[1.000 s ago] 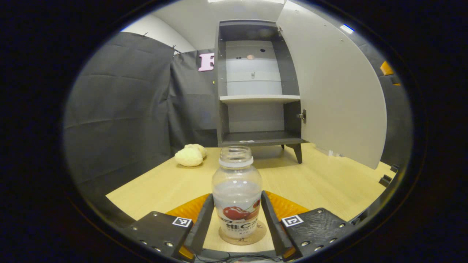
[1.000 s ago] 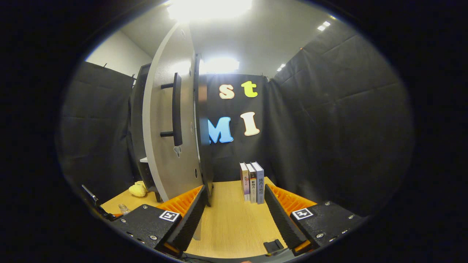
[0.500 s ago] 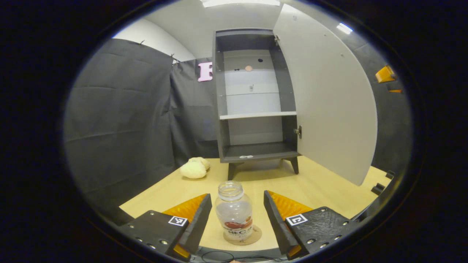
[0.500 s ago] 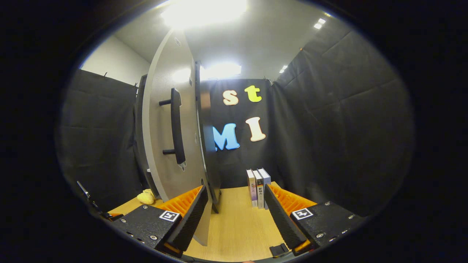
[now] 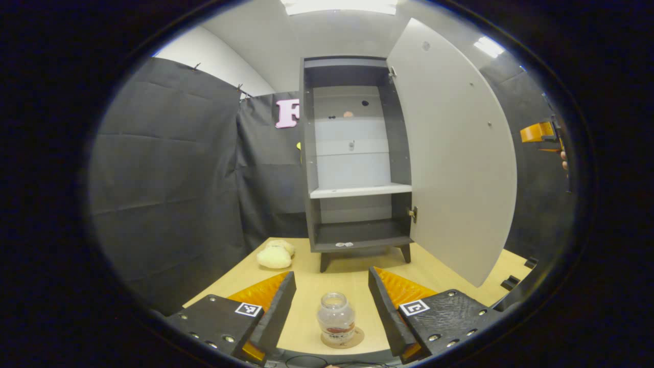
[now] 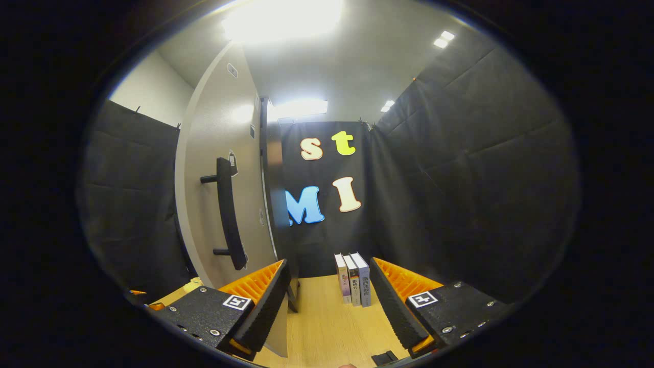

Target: Open the cabinet door with the right hand, grasp the bottle in the cabinet with the left hand and place it on the coaster, then close the cabinet door with the right hand.

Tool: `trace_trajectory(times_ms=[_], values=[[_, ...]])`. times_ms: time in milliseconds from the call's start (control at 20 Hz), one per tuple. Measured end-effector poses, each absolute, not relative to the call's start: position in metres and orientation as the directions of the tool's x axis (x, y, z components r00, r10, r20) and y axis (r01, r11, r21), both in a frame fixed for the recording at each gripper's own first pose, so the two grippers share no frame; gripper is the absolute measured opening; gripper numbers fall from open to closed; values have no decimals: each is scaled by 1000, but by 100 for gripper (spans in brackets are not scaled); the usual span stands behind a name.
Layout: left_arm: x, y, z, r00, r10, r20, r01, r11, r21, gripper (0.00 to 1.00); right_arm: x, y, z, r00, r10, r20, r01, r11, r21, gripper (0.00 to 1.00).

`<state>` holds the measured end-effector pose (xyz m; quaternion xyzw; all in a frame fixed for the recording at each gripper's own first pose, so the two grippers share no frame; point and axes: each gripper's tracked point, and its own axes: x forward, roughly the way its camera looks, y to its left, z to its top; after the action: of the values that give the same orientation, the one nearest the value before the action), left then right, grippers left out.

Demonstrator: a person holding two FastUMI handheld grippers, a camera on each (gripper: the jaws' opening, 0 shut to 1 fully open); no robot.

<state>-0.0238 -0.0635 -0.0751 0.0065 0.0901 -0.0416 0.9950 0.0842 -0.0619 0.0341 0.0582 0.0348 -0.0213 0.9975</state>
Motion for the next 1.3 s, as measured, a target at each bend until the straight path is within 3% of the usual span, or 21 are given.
trace_trajectory(times_ms=[300,350,400,500,850,900,1300], values=[[-13,-16,-39,987,-60,-153,62,998,9,82,103,-45,52,992,-108,-70,115,989,92,95],[-11,-6,-34,988,-56,-144,59,998,16,79,105,-45,54,989,-128,-68,134,987,92,91],[-9,3,-32,989,-52,-136,55,998,20,77,105,-43,57,988,-143,-65,149,985,90,95],[-7,20,-28,991,-46,-124,48,999,13,82,104,-34,63,986,-158,-59,162,983,86,95],[5,82,-37,991,-13,-132,9,999,-31,78,101,-18,65,969,-238,-61,238,971,0,94],[8,89,-38,991,-14,-133,9,999,-39,82,99,-17,67,967,-248,-57,248,969,-19,94],[27,127,-46,991,-35,-130,28,998,-62,82,90,14,66,959,-279,-50,278,960,-27,93]])
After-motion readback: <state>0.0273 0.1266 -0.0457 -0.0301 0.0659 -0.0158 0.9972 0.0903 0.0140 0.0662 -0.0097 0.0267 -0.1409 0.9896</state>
